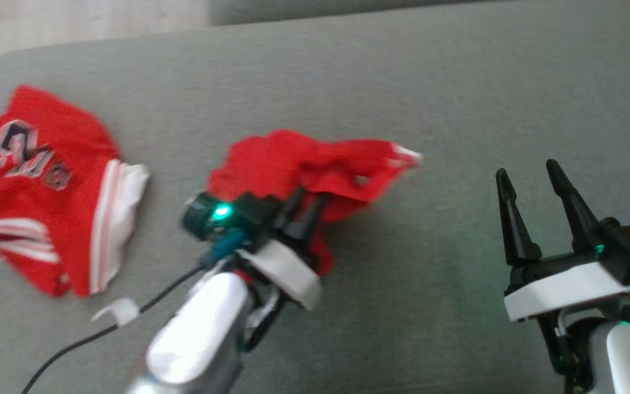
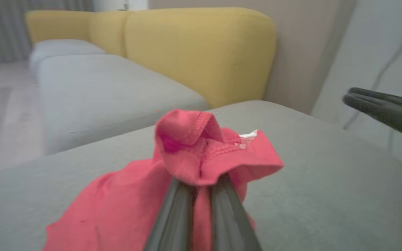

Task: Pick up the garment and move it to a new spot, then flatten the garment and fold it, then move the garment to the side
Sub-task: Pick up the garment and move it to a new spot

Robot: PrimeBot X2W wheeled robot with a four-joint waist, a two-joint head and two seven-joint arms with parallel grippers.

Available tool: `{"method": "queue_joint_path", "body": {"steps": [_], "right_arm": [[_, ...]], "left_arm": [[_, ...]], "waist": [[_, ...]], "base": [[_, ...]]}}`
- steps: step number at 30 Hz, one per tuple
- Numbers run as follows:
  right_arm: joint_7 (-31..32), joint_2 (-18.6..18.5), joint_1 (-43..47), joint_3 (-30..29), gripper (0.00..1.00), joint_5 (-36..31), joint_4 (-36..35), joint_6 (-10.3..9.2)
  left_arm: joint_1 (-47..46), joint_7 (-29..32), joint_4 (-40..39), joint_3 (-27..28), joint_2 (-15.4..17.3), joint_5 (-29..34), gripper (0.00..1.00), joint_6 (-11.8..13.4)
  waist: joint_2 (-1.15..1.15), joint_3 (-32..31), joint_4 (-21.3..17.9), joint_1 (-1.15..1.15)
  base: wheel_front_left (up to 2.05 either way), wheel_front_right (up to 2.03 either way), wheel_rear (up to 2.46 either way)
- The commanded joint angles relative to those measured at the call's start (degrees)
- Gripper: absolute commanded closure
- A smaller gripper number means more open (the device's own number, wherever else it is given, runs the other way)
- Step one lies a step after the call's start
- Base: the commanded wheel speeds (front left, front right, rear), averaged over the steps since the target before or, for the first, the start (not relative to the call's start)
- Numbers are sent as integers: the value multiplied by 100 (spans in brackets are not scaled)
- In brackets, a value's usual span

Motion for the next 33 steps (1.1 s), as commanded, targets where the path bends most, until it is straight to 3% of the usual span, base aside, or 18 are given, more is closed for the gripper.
{"method": "queue_joint_path", "body": {"steps": [1, 11, 12, 13, 18, 22, 33], "right_arm": [[-83, -19, -213, 99, 0, 73, -174, -3], [-260, -19, -289, -20, 0, 209, -66, -3], [-275, -19, -289, -38, 0, 221, -50, -3], [-290, -19, -288, -59, 0, 226, -29, -3], [-311, -18, -288, -55, 0, 212, 77, -3], [-280, -18, -244, -42, 0, 163, 132, -3], [-70, -18, -9, -89, 0, 100, 31, -3]], "left_arm": [[-499, -2, -183, 10, -93, 66, 100, -67], [-793, 33, 508, -1063, -373, -36, 100, -329], [-793, -1, 592, -1172, -381, -61, 67, -345], [-811, -52, 667, -1286, -385, -42, 2, -356], [-794, -470, 820, -1648, -336, -15, 0, -386], [-653, -813, 705, -1571, -143, -71, 0, -329], [-108, -1435, 55, -295, 721, -415, 0, 665]], "waist": [[0, 445, -625, 0], [0, 864, -1067, 0], [0, 874, -1052, 0], [0, 864, -1024, 0], [0, 621, -770, 0], [0, 296, -491, 0], [0, -246, 318, 0]], "base": [[0, 0, 0], [0, 0, 0], [0, 0, 0], [0, 0, 0], [0, 0, 0], [0, 0, 0], [0, 0, 0]]}}
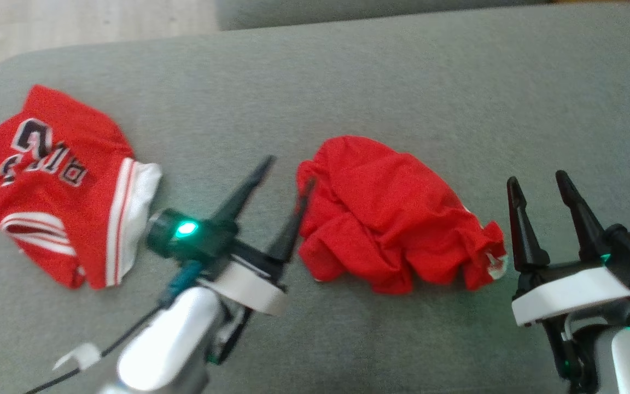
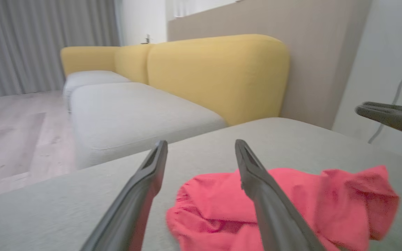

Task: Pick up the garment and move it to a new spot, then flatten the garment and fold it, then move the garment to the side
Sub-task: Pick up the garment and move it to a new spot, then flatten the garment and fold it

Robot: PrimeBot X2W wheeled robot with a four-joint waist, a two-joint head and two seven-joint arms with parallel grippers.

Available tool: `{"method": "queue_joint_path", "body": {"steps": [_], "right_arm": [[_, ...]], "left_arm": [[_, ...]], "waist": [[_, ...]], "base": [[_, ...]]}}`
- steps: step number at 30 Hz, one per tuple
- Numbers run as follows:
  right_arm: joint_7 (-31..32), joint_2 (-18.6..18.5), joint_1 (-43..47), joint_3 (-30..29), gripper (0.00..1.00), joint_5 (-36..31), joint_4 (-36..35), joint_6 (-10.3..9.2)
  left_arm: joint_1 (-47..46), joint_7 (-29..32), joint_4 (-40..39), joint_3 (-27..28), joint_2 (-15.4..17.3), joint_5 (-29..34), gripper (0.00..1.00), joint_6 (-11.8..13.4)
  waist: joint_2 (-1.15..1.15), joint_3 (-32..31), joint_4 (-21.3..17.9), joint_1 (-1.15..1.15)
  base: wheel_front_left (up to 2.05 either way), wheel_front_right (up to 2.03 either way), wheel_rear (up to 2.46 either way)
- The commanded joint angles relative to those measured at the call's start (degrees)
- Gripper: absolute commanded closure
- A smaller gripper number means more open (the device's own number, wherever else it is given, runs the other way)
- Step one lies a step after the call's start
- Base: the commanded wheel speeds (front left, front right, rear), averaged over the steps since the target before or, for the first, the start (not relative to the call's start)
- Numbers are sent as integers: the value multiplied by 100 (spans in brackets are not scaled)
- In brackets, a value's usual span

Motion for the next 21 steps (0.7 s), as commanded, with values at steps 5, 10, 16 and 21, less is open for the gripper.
{"method": "queue_joint_path", "body": {"steps": [5, 10, 16, 21], "right_arm": [[120, -30, 39, 114, 0, -67, -274, -3], [189, -30, 156, 116, 0, -76, -307, -3], [245, -30, 386, 88, 0, -21, -310, -3], [289, -30, 638, 89, 0, 82, -296, -3]], "left_arm": [[272, -171, -260, 952, 513, -273, 0, 441], [783, -217, -293, 1559, 825, -506, 0, 728], [1331, -228, -399, 1879, 1039, -616, 0, 884], [1738, -99, -528, 1839, 1165, -591, 0, 1040]], "waist": [[0, -313, 504, 1], [0, -468, 598, 1], [0, -684, 574, 1], [0, -910, 459, 1]], "base": [[0, 0, 0], [0, 0, 0], [0, 0, 0], [0, 0, 0]]}}
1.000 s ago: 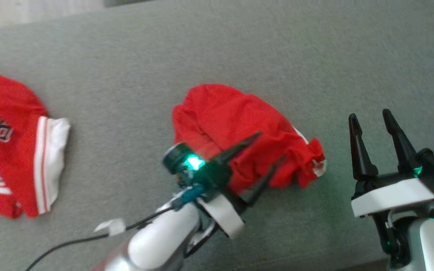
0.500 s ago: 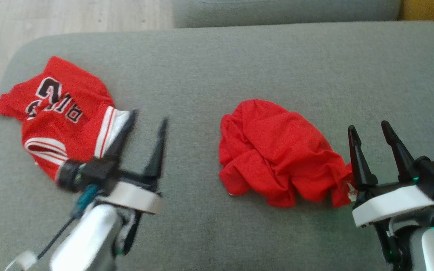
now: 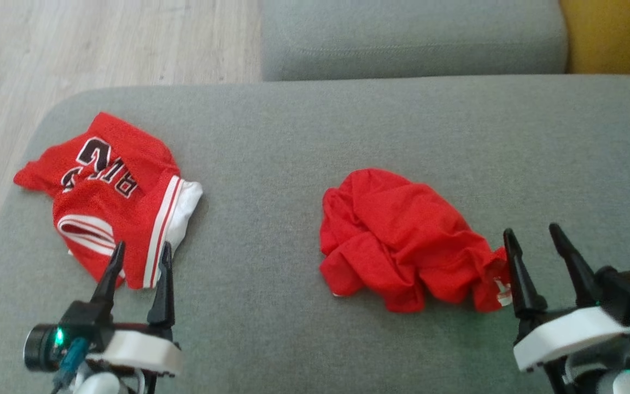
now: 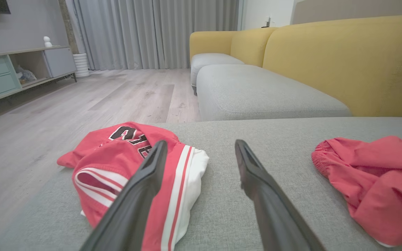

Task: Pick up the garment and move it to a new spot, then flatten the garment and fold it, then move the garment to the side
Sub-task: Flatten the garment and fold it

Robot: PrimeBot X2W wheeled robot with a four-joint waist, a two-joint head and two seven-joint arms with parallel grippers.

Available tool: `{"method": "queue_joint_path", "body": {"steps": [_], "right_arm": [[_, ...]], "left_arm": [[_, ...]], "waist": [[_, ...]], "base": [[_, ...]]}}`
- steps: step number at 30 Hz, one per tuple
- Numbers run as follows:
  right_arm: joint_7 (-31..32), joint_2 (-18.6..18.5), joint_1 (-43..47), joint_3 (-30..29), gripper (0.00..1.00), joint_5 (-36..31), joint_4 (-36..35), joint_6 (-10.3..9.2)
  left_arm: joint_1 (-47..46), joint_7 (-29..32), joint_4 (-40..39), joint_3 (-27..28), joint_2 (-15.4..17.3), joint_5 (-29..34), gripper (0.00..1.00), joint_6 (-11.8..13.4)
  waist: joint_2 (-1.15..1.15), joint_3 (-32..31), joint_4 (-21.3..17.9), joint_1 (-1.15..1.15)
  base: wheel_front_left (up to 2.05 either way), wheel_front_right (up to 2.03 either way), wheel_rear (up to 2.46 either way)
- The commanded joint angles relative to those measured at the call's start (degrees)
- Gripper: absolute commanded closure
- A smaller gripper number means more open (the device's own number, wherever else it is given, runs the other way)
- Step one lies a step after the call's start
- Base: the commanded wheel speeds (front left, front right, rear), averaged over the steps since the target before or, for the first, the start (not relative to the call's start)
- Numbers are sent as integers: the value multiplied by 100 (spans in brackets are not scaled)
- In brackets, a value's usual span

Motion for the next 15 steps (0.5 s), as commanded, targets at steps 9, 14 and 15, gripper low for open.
{"method": "queue_joint_path", "body": {"steps": [9, 14, 15], "right_arm": [[95, -31, 178, 203, 0, 54, -266, -3], [126, -31, 199, 205, 0, 42, -309, -3], [132, -31, 196, 208, 0, 40, -316, -3]], "left_arm": [[168, 183, -447, 167, 249, -15, 0, 222], [218, 229, -531, 148, 266, -25, 0, 266], [221, 237, -542, 146, 268, -29, 0, 273]], "waist": [[0, -218, -144, 1], [0, -212, -128, 1], [0, -210, -124, 1]], "base": [[0, 0, 0], [0, 0, 0], [0, 0, 0]]}}
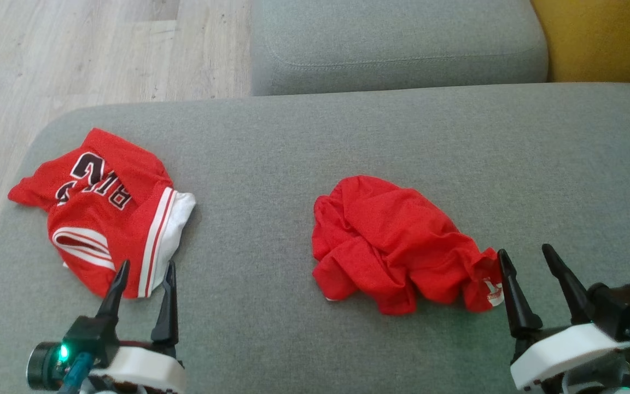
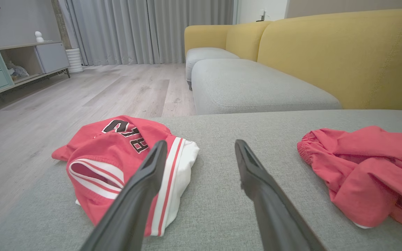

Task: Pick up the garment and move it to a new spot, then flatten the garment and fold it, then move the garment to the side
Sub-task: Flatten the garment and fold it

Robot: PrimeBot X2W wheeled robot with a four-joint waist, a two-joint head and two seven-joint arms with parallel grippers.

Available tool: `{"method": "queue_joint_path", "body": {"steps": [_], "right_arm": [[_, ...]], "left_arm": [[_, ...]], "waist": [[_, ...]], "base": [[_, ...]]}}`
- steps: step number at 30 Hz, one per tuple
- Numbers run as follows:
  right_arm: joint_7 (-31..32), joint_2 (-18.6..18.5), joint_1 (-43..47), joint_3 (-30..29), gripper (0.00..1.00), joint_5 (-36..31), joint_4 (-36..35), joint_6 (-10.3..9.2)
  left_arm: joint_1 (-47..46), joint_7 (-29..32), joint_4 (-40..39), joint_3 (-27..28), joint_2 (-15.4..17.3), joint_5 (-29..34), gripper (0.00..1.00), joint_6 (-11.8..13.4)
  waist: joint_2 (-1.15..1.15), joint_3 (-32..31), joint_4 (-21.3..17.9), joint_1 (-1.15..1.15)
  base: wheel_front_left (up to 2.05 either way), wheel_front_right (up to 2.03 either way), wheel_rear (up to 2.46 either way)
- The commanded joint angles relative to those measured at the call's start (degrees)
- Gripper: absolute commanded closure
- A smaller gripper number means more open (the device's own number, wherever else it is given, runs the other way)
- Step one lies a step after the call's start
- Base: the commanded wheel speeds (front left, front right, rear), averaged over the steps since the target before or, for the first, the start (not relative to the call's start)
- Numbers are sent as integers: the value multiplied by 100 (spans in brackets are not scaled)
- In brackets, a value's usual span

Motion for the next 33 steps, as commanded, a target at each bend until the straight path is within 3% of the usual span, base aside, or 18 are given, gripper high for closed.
{"method": "queue_joint_path", "body": {"steps": [1, 17, 31, 32, 33], "right_arm": [[23, -35, -188, 128, 0, 24, -249, -3], [139, -35, -193, 190, 0, 58, -184, -3], [698, -35, -724, 593, 0, 72, 561, -3], [736, -35, -781, 611, 25, 81, 642, -3], [783, -35, -830, 640, 86, 75, 706, -3]], "left_arm": [[-207, -18, -191, 188, 188, -25, 0, 60], [-219, -7, -243, 205, 196, -83, 0, 149], [-671, -111, -187, 176, 93, -33, 0, 73], [-700, -125, -159, 173, 74, -36, 0, 62], [-727, -137, -130, 167, 56, -36, 0, 54]], "waist": [[0, 3, 6, 0], [0, 64, 3, 0], [0, 619, 192, 0], [0, 647, 212, 0], [0, 667, 234, 0]], "base": [[0, 0, 0], [0, 0, 0], [0, 0, 0], [0, 0, 0], [0, 0, 0]]}}
